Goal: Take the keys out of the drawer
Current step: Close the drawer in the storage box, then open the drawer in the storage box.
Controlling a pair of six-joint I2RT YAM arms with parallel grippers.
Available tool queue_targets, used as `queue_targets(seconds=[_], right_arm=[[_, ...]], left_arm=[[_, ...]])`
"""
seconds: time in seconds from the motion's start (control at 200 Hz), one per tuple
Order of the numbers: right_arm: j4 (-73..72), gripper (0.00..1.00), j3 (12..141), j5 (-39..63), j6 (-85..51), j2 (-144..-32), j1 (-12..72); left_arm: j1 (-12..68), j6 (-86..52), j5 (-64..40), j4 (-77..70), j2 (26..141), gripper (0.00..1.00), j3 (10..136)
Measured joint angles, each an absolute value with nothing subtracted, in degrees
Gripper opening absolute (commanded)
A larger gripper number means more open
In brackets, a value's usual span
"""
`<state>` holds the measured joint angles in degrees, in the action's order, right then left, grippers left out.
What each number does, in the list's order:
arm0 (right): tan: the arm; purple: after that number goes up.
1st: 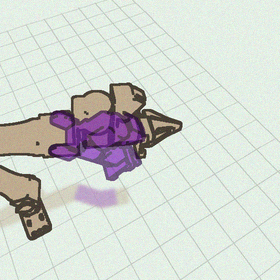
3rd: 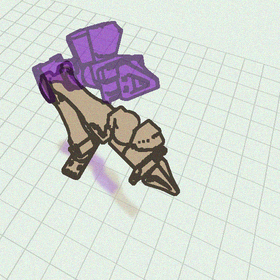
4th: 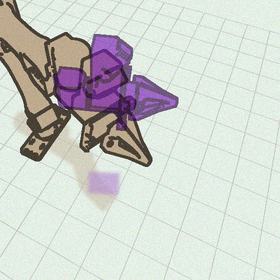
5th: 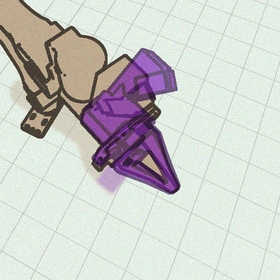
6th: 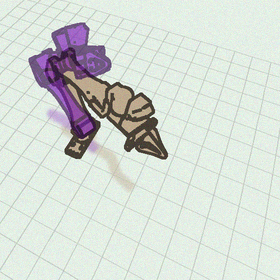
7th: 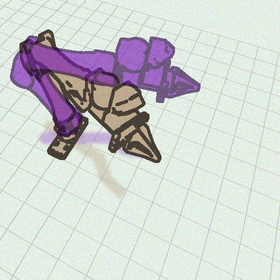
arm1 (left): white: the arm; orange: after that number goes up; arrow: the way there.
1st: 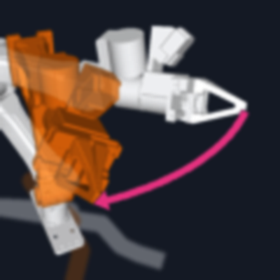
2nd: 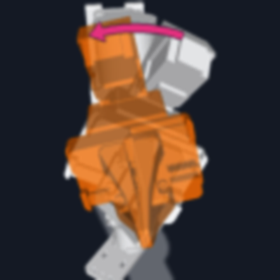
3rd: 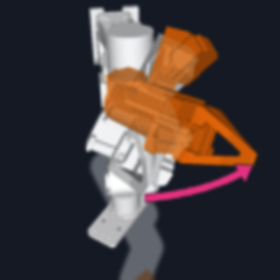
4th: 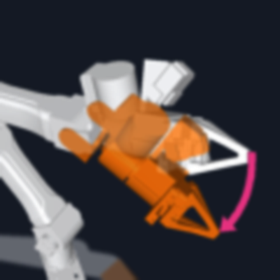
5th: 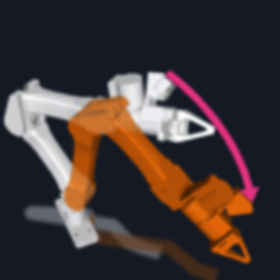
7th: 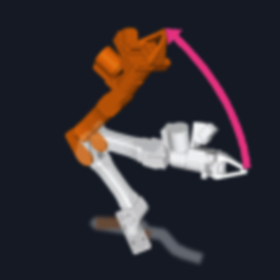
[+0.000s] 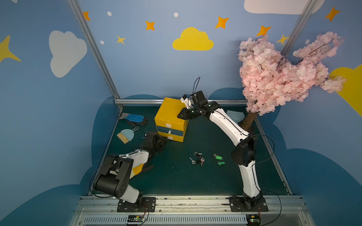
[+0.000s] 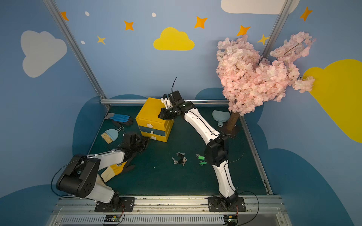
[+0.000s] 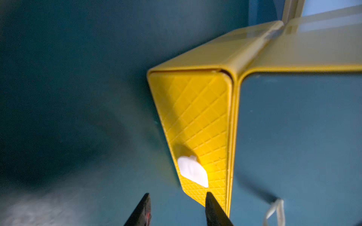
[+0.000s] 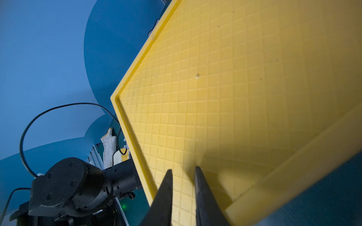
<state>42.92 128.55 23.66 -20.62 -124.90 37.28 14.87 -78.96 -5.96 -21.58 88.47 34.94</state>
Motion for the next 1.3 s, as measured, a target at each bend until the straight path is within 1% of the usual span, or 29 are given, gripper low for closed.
queue_targets(seconds=[0.305,0.621,0.896,1.181,1.301], right_arm=[[42.83,0.23,128.42,23.88,-20.60,-124.88,37.19],[42.39,0.23,127.90,24.97,-20.60,-124.77,36.75],[42.37,0.23,127.68,25.67,-20.62,-124.68,36.23],[42.44,0.23,127.68,26.37,-20.75,-124.68,35.92],[42.48,0.23,127.68,26.68,-20.78,-124.68,35.75]], left_arm=[[15.59,-81.93,-6.90,-30.76,94.96,0.46,35.55],[16.29,-85.49,-6.83,-34.04,98.35,0.46,35.55],[16.58,-87.15,-5.98,-31.11,97.56,0.46,35.90],[16.64,-88.20,-5.43,-20.80,93.69,0.46,37.19],[16.64,-89.45,-5.78,-16.75,92.84,0.41,38.22]])
